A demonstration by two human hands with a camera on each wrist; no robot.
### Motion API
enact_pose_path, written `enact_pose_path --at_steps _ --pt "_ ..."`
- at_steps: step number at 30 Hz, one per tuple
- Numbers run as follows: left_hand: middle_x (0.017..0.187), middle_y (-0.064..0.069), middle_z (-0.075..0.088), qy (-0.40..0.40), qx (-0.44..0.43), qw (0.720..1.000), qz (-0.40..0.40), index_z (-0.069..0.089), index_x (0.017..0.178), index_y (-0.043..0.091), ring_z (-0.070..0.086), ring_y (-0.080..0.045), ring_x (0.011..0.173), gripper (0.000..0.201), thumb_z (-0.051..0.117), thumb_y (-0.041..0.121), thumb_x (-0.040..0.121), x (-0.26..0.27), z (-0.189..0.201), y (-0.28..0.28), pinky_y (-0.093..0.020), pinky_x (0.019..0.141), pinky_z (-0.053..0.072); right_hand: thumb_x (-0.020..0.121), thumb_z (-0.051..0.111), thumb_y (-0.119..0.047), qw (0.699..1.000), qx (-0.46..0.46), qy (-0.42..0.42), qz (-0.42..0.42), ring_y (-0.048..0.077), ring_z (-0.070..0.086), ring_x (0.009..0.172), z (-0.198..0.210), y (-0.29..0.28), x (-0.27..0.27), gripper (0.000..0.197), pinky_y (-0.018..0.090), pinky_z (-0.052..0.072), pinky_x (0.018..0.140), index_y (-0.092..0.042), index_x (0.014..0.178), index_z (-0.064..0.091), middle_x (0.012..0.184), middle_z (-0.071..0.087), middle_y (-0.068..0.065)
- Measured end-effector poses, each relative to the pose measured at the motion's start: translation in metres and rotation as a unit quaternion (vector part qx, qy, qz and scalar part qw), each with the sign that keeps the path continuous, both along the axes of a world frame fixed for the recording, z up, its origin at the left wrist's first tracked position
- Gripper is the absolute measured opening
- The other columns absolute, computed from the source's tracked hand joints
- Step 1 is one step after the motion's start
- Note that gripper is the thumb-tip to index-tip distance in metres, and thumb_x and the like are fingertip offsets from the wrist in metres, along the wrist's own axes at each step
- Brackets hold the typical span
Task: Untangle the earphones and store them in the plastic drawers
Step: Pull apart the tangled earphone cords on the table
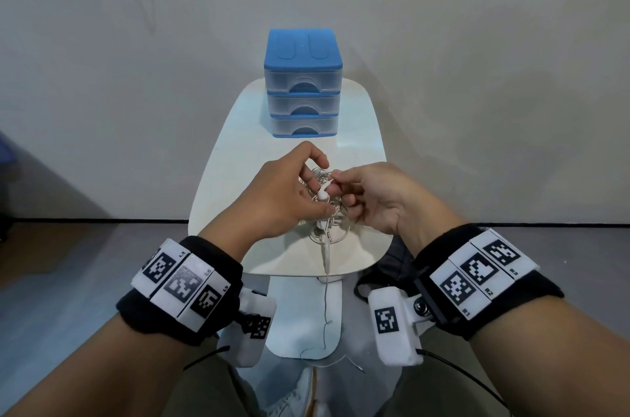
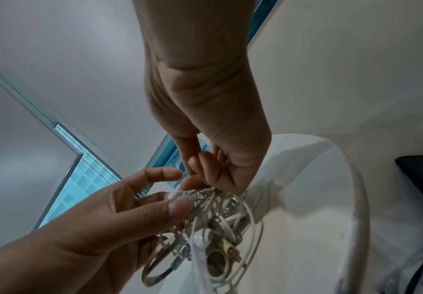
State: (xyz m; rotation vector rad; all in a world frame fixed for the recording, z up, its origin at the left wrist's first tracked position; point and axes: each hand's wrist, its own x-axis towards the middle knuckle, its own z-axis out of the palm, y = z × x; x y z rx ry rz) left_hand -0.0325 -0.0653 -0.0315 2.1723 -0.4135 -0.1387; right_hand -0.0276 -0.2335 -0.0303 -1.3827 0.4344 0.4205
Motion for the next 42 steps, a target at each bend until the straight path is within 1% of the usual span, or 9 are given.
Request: enact_pose_path --at_steps 4,10,15,20,26,34,38,40,42 --pt "0.094 -0.004 0.068 0.014 -0.023 1.000 -0.009 0.057 0.112 0.028 0.070 -0.028 0.076 0.056 0.093 0.011 0.072 0.001 0.001 0.003 -0.042 0.077 0.061 0.102 0.056 -0.008 0.999 0.031 0.020 -0.002 0.009 0.037 0.046 -0.001 -0.002 0.000 0.021 0.017 0.028 0.039 -0.008 0.081 0.061 0.060 0.062 0.003" --pt "0.086 -0.002 0.067 -0.017 -0.016 1.000 0.007 0.057 0.107 0.025 0.059 -0.010 0.059 0.053 0.093 0.012 0.071 0.003 -0.004 -0.002 -0.025 0.062 0.054 0.103 0.054 -0.014 0.997 0.055 0.047 0.026 0.006 0.037 0.043 -0.003 -0.005 0.001 0.027 0.017 0.026 0.038 -0.010 0.077 0.059 0.060 0.062 -0.002" --pt "0.085 0.001 0.068 -0.027 0.005 0.999 -0.019 0.057 0.107 0.027 0.065 -0.021 0.069 0.052 0.092 0.010 0.072 0.004 -0.003 -0.001 -0.017 0.058 0.049 0.103 0.048 -0.021 0.994 0.060 0.071 0.051 0.009 0.032 0.049 -0.004 -0.011 0.001 0.029 0.021 0.022 0.046 -0.013 0.075 0.052 0.061 0.047 -0.003" --pt "0.085 0.001 0.070 -0.029 0.011 0.998 -0.046 0.058 0.108 0.027 0.067 -0.023 0.072 0.051 0.091 0.007 0.074 0.004 0.001 0.000 -0.024 0.065 0.053 0.102 0.043 -0.021 0.997 0.011 0.049 0.056 0.011 0.034 0.048 -0.006 -0.013 0.003 0.029 0.023 0.022 0.048 -0.015 0.075 0.051 0.062 0.046 0.000" --pt "0.086 0.002 0.068 -0.012 -0.004 0.999 -0.042 0.060 0.108 0.027 0.067 -0.026 0.074 0.046 0.090 0.014 0.076 0.007 0.000 0.002 -0.020 0.060 0.051 0.100 0.057 -0.014 0.995 -0.073 -0.040 0.051 0.011 0.041 0.049 -0.006 -0.008 0.005 0.022 0.023 0.030 0.051 -0.011 0.080 0.064 0.061 0.058 0.003" --pt "0.086 0.002 0.068 -0.014 -0.010 0.999 -0.048 0.061 0.110 0.027 0.067 -0.026 0.074 0.048 0.090 0.010 0.075 0.010 0.001 -0.001 -0.017 0.059 0.049 0.099 0.057 0.000 0.997 -0.018 -0.067 0.033 0.009 0.034 0.047 -0.006 -0.007 0.008 0.021 0.019 0.030 0.044 -0.005 0.080 0.063 0.061 0.064 0.007" --pt "0.091 0.001 0.071 0.010 -0.021 0.997 -0.070 0.060 0.112 0.029 0.067 -0.018 0.073 0.051 0.093 0.017 0.074 0.010 0.006 0.011 -0.016 0.061 0.048 0.098 0.058 -0.004 0.997 -0.017 -0.050 0.048 0.011 0.031 0.048 -0.008 -0.010 0.010 0.021 0.022 0.028 0.047 -0.007 0.078 0.063 0.061 0.055 0.006" --pt "0.092 0.002 0.072 0.012 -0.035 0.999 -0.040 0.061 0.111 0.031 0.066 -0.013 0.074 0.045 0.091 0.028 0.077 0.015 0.012 0.021 -0.022 0.063 0.050 0.095 0.058 -0.009 0.997 -0.037 -0.034 0.058 0.013 0.032 0.049 -0.007 -0.015 0.010 0.024 0.025 0.027 0.051 -0.010 0.072 0.062 0.058 0.050 0.003" --pt "0.090 0.004 0.071 0.004 -0.025 0.999 0.042 0.063 0.107 0.030 0.063 -0.011 0.072 0.034 0.085 0.035 0.082 0.023 0.014 0.027 -0.024 0.062 0.048 0.089 0.057 -0.013 0.994 -0.075 -0.044 0.059 0.015 0.038 0.049 -0.005 -0.017 0.010 0.025 0.028 0.029 0.053 -0.013 0.064 0.059 0.059 0.052 0.003"
